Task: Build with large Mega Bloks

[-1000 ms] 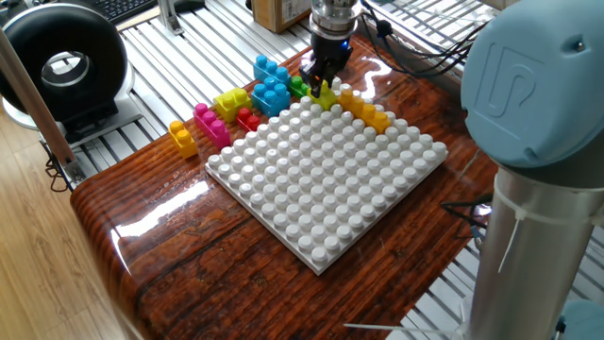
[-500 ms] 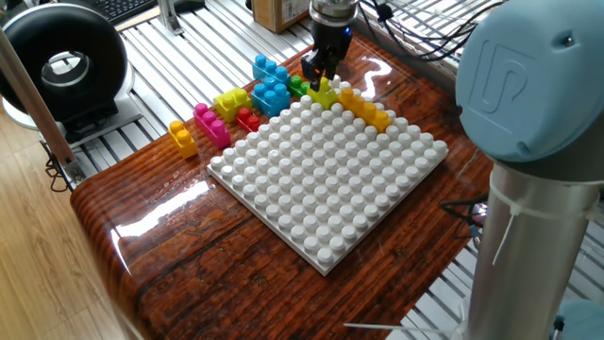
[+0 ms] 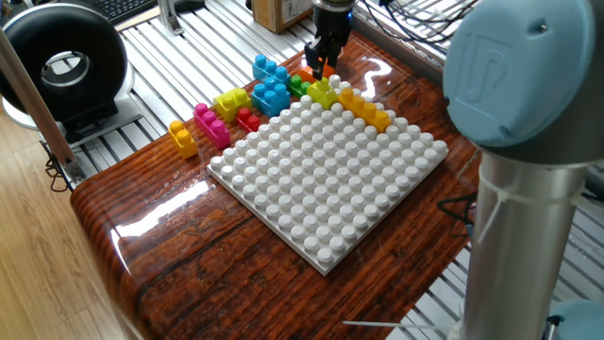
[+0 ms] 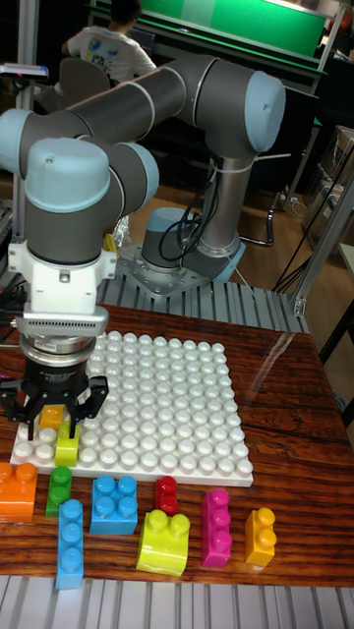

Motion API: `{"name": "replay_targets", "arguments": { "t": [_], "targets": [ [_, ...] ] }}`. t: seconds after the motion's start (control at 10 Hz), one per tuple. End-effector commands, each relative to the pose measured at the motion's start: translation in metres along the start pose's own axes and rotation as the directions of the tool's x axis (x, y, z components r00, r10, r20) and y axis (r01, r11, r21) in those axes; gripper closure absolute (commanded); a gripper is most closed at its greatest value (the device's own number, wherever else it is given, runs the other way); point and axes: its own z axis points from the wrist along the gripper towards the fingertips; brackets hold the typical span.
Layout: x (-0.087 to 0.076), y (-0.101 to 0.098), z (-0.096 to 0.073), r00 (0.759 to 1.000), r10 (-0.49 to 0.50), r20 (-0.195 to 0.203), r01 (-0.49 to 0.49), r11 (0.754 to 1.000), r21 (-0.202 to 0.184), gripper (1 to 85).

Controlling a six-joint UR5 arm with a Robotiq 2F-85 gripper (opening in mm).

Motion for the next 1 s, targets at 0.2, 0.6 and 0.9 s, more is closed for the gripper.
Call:
{"name": "replay_targets", "arguments": {
  "t": [0.2,0.6,0.9],
  "targets": [
    [-0.021,-0.022,0.008,1.000,-0.019,0.002,0.019,1.000,0.000,30.7],
    [-0.036,-0.040,0.009,1.000,-0.025,0.001,0.025,1.000,0.000,30.3],
    [-0.042,-0.039,0.015,1.000,-0.010,0.008,0.010,1.000,-0.003,29.3]
  ]
}}
